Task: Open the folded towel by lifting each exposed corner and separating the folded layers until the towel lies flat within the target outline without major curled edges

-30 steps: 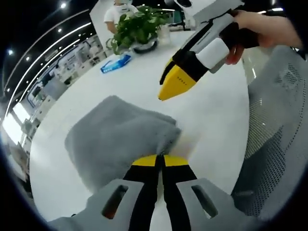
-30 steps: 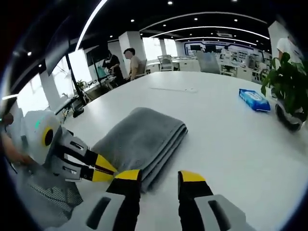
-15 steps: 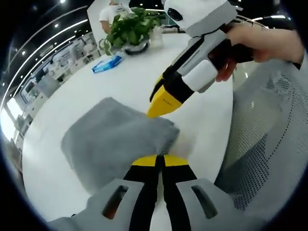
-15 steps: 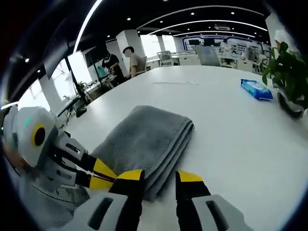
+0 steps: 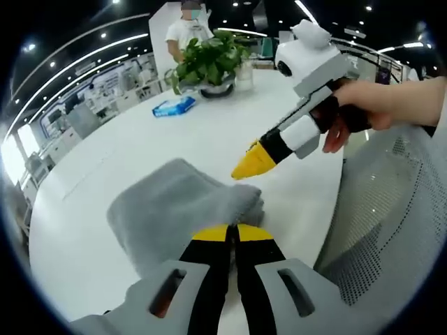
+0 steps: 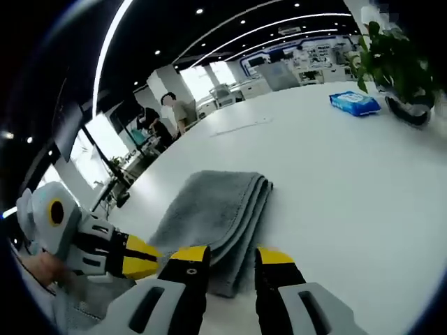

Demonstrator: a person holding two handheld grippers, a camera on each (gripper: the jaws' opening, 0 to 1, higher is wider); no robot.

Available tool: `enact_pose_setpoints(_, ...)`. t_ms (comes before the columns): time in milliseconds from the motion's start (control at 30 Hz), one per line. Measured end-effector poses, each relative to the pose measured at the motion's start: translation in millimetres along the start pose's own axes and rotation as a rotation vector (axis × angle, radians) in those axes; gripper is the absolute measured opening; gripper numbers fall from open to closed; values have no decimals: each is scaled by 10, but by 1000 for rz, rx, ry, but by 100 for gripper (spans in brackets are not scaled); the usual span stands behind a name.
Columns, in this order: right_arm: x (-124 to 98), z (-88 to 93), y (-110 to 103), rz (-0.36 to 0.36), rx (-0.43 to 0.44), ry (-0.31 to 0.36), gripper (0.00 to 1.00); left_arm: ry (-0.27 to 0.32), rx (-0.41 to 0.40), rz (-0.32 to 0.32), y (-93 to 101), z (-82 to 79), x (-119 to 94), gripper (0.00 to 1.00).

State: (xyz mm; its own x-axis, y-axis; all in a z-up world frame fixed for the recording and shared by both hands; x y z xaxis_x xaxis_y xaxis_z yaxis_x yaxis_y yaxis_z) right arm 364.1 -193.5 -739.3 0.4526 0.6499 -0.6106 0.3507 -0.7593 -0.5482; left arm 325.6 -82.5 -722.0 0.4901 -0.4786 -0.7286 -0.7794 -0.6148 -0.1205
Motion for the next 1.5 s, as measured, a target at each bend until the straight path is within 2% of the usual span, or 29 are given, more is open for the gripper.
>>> enact_pose_setpoints(67, 29, -20, 0, -45, 94, 22, 22, 4, 24, -19, -19, -14, -20, 1)
enact_pose_setpoints(300, 262, 20, 150, -33, 164, 3, 22, 6, 73, -43, -29, -42, -69, 1)
enact_pose_setpoints(367, 322, 22, 138, -41, 160, 0, 22, 1, 101, -50, -16, -34, -64, 1)
enact_pose_setpoints(467, 396, 45, 135, -49, 176, -17, 21, -33, 197, -60, 29, -9, -20, 1)
enact_pose_setpoints(533, 433, 48, 136, -57, 197, -19, 14, -49, 232, -55, 70, 1, 17, 1)
enact_pose_setpoints(733, 452, 36, 148, -34, 166, -21, 3, -66, 242, -40, 112, 26, 68, 1)
enact_pose_setpoints(867, 451, 9, 122, 13, 44, -32, 1, -62, 202, -32, 79, 48, 74, 2)
enact_pose_setpoints(1000, 419, -37, 32, 96, -153, -41, 0, -20, 30, 9, 4, 34, 5, 4)
enact_pose_setpoints(1100, 397, -99, -49, 152, -302, -32, 0, 37, -121, 32, -140, -1, -95, 6)
enact_pose_setpoints(1133, 389, -122, -81, 176, -362, -32, 0, 41, -143, 33, -181, 3, -120, 6)
enact_pose_setpoints(1200, 376, -157, -145, 217, -472, -29, 0, 57, -160, 18, -286, 11, -169, 9)
enact_pose_setpoints(1233, 375, -163, -162, 224, -495, -29, 0, 59, -170, 17, -314, 13, -188, 10)
enact_pose_setpoints(1267, 372, -177, -225, 255, -591, -33, 0, 62, -184, 12, -354, 17, -210, 10)
enact_pose_setpoints(1367, 387, -189, -334, 298, -739, -35, 0, 80, -222, 3, -432, 6, -246, 10)
enact_pose_setpoints(1500, 406, -182, -404, 317, -807, -33, 0, 100, -254, -6, -518, -5, -281, 16)
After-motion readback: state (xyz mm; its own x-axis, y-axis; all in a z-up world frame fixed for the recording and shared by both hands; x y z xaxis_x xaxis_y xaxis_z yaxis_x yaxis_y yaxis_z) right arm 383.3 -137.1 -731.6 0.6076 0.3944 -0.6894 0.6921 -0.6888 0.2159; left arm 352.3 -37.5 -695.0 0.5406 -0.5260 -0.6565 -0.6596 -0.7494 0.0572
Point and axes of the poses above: the point that each gripper's makers call its tool centre point, and the gripper's own axes: x roughly forward along the fingers, y roughly to its right, z roughly out of its underside, the point moved 4 cm from there along -x, roughly backward along the fingers, and after that the axes turned 10 degrees about -y, right-handed, at the moved point
